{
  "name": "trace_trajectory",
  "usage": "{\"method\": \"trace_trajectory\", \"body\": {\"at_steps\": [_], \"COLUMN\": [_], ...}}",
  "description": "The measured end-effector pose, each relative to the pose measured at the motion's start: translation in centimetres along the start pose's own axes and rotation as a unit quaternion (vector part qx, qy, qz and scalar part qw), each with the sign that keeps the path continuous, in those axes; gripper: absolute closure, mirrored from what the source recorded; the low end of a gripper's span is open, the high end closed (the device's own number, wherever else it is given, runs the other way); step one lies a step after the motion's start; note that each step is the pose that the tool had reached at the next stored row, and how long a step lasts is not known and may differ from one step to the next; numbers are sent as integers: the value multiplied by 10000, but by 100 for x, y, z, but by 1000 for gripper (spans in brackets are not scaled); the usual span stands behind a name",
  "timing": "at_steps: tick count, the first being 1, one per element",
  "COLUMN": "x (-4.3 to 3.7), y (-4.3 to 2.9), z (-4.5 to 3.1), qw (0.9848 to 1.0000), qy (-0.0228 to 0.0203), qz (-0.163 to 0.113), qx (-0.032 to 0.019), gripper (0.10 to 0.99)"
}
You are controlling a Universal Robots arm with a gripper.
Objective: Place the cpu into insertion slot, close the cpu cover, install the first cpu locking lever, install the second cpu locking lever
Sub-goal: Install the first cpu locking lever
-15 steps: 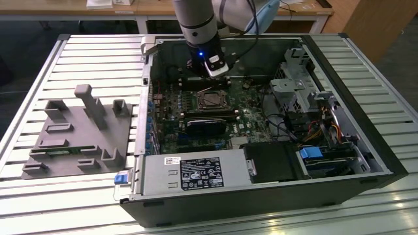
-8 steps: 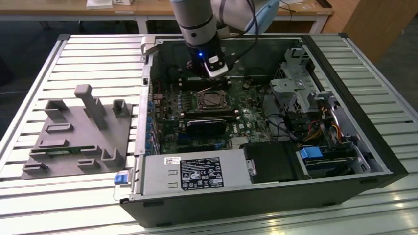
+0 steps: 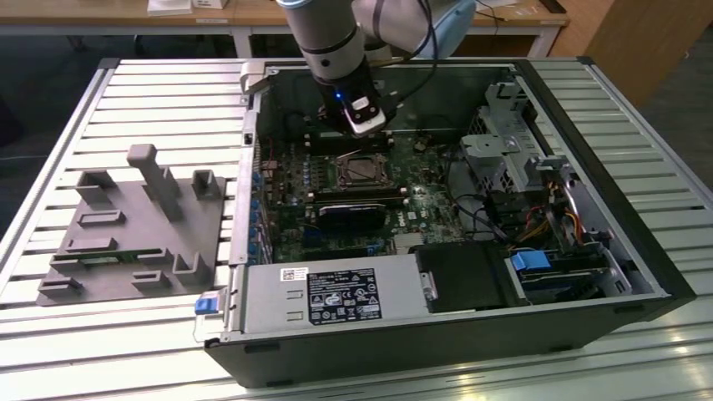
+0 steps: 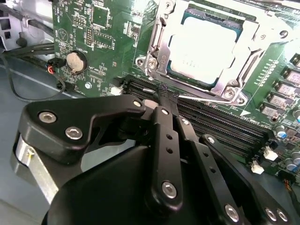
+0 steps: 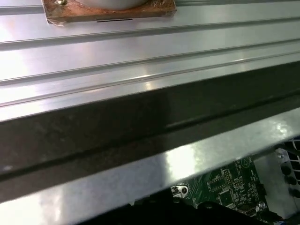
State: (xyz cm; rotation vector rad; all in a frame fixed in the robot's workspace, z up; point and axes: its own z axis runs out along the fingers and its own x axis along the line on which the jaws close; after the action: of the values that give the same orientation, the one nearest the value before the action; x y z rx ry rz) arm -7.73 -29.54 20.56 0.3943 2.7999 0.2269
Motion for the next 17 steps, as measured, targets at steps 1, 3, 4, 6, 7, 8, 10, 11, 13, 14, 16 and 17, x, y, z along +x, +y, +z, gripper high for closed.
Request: {"method": "trace_trajectory", "body": {"at_steps": [1, 3, 4, 6, 7, 8, 10, 11, 13, 14, 16, 17], "x": [1, 5, 7, 10, 12, 13, 18, 21, 28, 31, 39, 43], "y": [-1, -3, -4, -5, -5, -4, 0, 3, 10, 13, 17, 16], "z": [4, 14, 19, 31, 35, 39, 47, 50, 57, 60, 63, 63], "qw": [10000, 10000, 10000, 9998, 9998, 9997, 9996, 9995, 9994, 9993, 9992, 9992], "qy": [-1, -9, -16, -32, -39, -45, -54, -58, -65, -69, -75, -76], "qz": [6, 46, 82, 167, 204, 234, 280, 300, 336, 352, 380, 390], "qx": [3, 13, 23, 43, 52, 60, 71, 76, 86, 90, 98, 101], "gripper": [984, 984, 984, 984, 984, 984, 984, 984, 984, 984, 984, 984]}}
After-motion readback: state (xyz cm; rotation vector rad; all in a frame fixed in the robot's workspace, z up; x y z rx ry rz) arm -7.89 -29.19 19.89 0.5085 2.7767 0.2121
